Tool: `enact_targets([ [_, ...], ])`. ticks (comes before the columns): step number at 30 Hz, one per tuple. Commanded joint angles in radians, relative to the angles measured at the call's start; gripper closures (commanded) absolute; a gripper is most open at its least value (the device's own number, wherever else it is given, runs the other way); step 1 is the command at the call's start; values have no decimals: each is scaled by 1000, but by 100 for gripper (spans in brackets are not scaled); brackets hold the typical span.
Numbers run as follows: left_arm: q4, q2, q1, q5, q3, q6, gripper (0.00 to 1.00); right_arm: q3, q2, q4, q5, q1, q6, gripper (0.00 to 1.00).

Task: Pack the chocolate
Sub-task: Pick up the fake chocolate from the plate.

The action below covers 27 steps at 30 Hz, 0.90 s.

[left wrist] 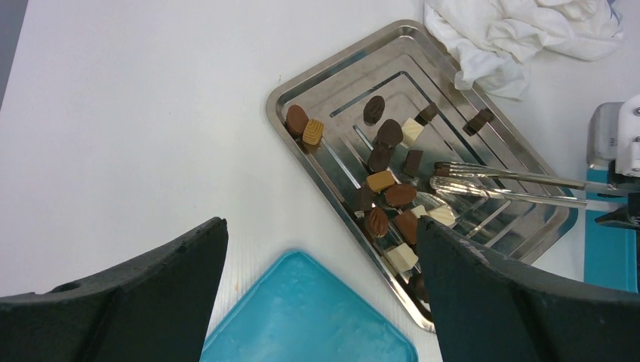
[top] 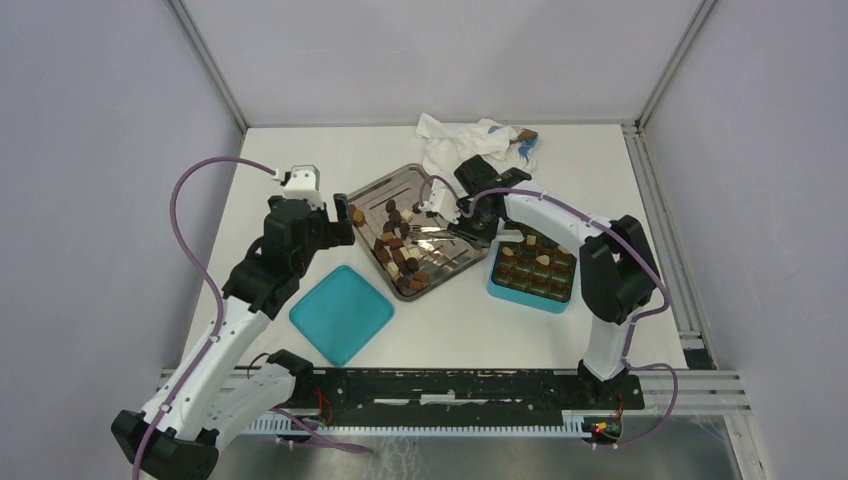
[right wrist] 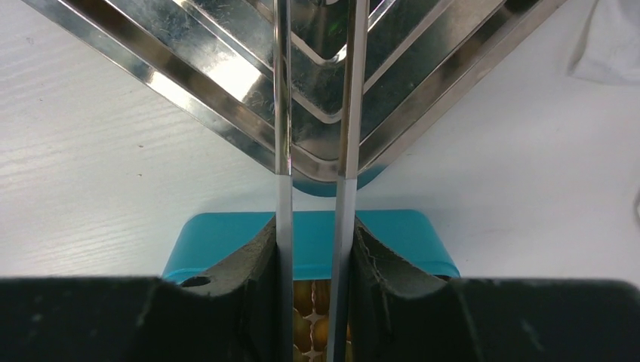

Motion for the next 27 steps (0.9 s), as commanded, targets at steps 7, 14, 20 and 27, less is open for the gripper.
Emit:
enact_targets([
  [7,37,-21,4,7,-3,55,1,-84,-234,21,-83,-42,-19,95],
  [14,38,-24,4,10,-5,56,1,-230,-460,21,-197,-211,-47,94],
  [20,38,-19,4,12,-5,57,1,-331,-609,-47,-226,-394,-104,94],
  [27,38,-21,6,11,-5,57,1,-383,-717,-183,-221,-600,-237,93],
])
